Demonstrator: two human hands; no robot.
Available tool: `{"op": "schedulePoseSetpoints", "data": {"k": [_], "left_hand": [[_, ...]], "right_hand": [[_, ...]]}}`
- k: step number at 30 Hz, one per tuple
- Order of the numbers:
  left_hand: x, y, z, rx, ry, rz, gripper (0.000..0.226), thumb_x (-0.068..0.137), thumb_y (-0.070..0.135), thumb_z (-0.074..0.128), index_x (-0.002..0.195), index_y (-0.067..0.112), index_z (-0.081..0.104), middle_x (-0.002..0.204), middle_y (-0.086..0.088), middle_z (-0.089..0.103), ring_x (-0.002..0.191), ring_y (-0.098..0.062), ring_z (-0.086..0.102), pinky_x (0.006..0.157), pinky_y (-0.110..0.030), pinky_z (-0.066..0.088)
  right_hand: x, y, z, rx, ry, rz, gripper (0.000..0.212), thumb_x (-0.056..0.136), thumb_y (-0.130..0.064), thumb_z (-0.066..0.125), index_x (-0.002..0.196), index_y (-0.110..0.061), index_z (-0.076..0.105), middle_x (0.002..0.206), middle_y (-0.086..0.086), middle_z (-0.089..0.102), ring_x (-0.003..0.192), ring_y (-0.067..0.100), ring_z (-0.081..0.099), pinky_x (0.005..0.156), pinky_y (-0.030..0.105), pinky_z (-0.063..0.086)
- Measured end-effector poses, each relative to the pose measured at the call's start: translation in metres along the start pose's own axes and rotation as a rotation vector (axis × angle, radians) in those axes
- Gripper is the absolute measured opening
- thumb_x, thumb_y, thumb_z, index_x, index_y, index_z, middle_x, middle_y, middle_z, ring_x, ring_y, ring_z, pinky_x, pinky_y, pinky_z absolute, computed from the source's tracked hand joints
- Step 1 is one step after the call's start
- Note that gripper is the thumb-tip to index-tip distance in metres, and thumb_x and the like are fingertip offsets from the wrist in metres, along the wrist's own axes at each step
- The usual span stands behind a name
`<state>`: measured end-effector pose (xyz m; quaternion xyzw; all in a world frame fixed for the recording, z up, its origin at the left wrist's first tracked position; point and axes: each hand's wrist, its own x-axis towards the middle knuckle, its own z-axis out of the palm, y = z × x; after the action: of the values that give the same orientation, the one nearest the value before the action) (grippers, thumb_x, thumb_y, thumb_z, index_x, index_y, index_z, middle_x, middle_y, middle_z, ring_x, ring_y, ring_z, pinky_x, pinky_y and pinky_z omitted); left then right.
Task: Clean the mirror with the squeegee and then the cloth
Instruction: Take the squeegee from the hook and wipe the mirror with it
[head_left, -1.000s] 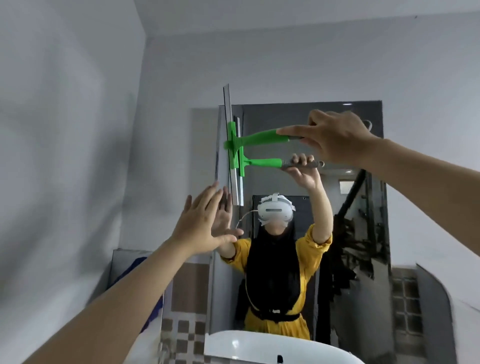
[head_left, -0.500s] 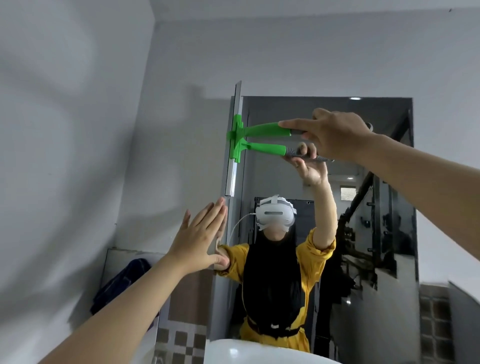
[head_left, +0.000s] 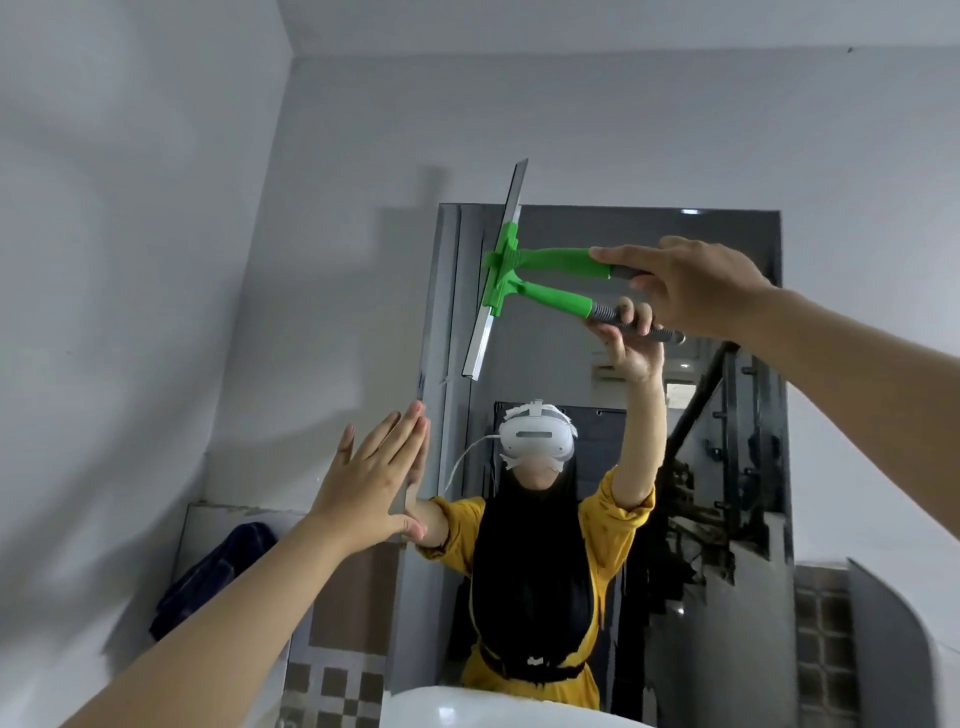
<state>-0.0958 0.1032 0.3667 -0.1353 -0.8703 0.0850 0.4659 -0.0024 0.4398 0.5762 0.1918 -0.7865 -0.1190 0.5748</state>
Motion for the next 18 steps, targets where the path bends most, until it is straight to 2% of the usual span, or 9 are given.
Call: {"op": "schedulePoseSetpoints", "data": {"k": [3,7,11,14,18], "left_hand": [[-0.001,0.004,-0.003,0.004,-0.017,-0.028,0.136,0.052,0.079,0.058,0.139,0.023,-0.031,0.145,0.009,-0.04,0.138,-0.02,-0.021,0.107,-0.052,-0.008],[-0.002,0.008,-0.005,0.017,-0.013,-0.052,0.14,0.05,0.079,0.061,0.137,0.024,-0.033,0.145,0.009,-0.04,0.138,-0.02,-0.016,0.107,-0.052,-0.006],[-0.003,0.017,-0.013,0.05,-0.007,-0.075,0.143,0.048,0.075,0.067,0.141,0.02,-0.025,0.151,0.003,-0.026,0.143,-0.024,-0.002,0.108,-0.052,0.0],[-0.004,0.028,-0.021,0.08,-0.034,-0.117,0.139,0.055,0.071,0.067,0.138,0.014,-0.028,0.149,0.002,-0.03,0.143,-0.024,-0.007,0.11,-0.05,-0.004],[-0.005,0.041,-0.033,0.135,-0.106,-0.171,0.132,0.062,0.068,0.065,0.132,0.013,-0.032,0.143,0.0,-0.037,0.143,-0.023,-0.011,0.112,-0.051,-0.002]], "right_hand": [[-0.007,0.008,-0.001,0.007,0.008,0.01,0.046,0.098,-0.027,0.044,0.138,-0.047,0.038,0.087,0.007,0.053,0.072,0.024,0.053,0.06,0.03,0.038],[-0.024,0.032,0.002,0.034,0.002,0.054,0.046,0.095,-0.03,0.043,0.135,-0.052,0.037,0.095,0.008,0.058,0.08,0.029,0.059,0.064,0.035,0.049],[-0.049,0.063,-0.007,0.035,-0.002,0.132,0.048,0.095,-0.026,0.045,0.136,-0.05,0.037,0.095,0.009,0.058,0.079,0.03,0.057,0.064,0.037,0.049],[-0.074,0.084,-0.017,0.036,0.019,0.178,0.048,0.095,-0.022,0.047,0.137,-0.044,0.04,0.094,0.011,0.058,0.08,0.033,0.056,0.063,0.036,0.046],[-0.105,0.106,-0.022,0.045,0.037,0.236,0.049,0.095,-0.018,0.048,0.137,-0.041,0.042,0.091,0.014,0.059,0.078,0.034,0.055,0.062,0.035,0.045]]}}
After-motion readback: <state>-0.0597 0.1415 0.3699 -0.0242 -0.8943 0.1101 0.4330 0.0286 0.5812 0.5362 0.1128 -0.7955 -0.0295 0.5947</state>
